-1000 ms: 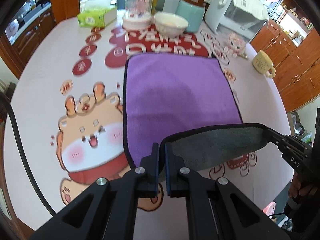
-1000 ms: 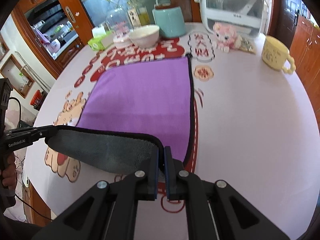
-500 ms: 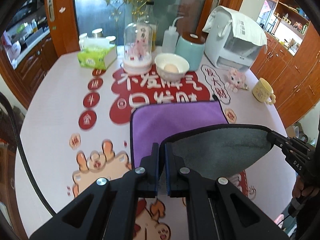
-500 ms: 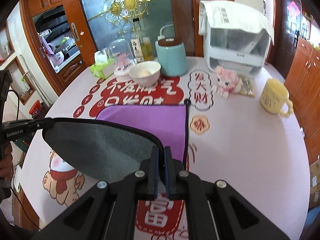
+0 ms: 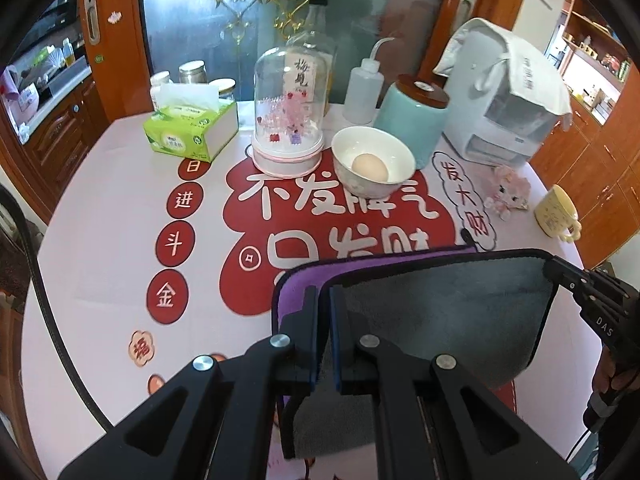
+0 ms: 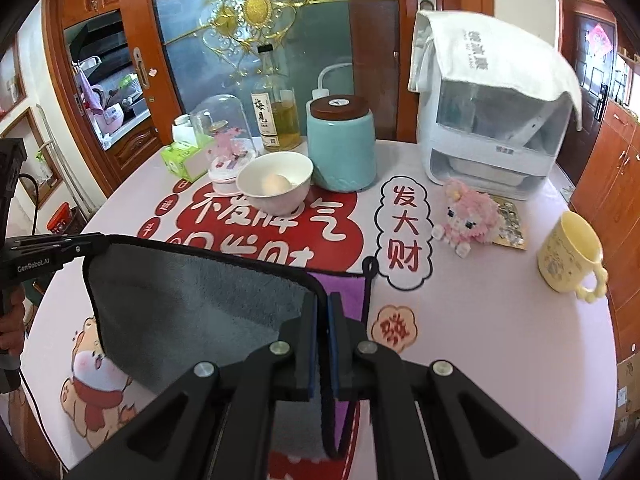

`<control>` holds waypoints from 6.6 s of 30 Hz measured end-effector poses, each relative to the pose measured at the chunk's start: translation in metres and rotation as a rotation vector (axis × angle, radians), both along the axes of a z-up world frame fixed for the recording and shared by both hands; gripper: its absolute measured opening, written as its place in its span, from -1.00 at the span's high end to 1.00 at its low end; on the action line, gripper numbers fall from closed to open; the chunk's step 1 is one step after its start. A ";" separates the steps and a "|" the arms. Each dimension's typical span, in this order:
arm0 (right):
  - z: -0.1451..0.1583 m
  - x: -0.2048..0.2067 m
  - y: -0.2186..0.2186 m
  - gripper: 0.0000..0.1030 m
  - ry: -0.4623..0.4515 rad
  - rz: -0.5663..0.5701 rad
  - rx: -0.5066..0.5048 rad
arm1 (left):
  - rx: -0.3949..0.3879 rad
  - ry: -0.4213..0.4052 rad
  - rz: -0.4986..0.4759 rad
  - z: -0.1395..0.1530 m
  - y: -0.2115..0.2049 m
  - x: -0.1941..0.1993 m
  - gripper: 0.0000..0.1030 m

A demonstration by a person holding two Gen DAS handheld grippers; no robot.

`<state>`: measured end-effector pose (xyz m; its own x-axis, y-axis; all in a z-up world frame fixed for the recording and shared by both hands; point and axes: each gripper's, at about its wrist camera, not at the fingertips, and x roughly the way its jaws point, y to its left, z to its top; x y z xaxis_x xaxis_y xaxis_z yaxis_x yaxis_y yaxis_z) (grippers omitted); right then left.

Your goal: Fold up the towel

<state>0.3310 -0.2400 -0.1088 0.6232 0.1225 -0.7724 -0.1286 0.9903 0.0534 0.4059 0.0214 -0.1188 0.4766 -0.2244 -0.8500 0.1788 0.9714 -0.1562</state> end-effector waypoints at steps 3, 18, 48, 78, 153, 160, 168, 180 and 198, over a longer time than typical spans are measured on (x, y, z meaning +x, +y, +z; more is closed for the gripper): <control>-0.014 0.018 -0.001 0.91 0.019 0.002 -0.003 | -0.007 0.021 0.010 -0.015 0.000 0.016 0.93; -0.089 0.068 -0.014 0.90 0.133 -0.043 0.021 | 0.020 0.125 0.037 -0.076 -0.007 0.058 0.92; -0.039 -0.003 -0.010 -0.24 0.135 -0.143 0.073 | 0.063 0.066 0.058 0.000 -0.001 -0.060 -0.55; 0.026 -0.320 0.091 -1.00 0.163 -0.137 0.108 | 0.054 0.028 0.004 0.075 0.030 -0.354 -0.85; 0.087 -0.374 0.075 -1.00 0.105 -0.195 0.085 | 0.203 -0.141 0.186 0.125 -0.005 -0.421 -0.99; 0.087 -0.374 0.074 -1.00 0.108 -0.193 0.084 | 0.203 -0.141 0.183 0.124 -0.005 -0.422 -0.99; 0.084 -0.373 0.072 -1.00 0.114 -0.191 0.084 | 0.204 -0.140 0.183 0.124 -0.006 -0.421 -0.99; 0.082 -0.373 0.072 -1.00 0.120 -0.193 0.085 | 0.205 -0.135 0.182 0.124 -0.010 -0.419 -0.99; 0.080 -0.371 0.070 -1.00 0.126 -0.191 0.086 | 0.204 -0.128 0.183 0.120 -0.013 -0.418 -0.99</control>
<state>-0.0397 -0.1698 -0.0290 0.5410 0.0804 -0.8371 0.0738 0.9870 0.1425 -0.0122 0.0087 0.0010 0.5998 0.0447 -0.7989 0.0031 0.9983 0.0582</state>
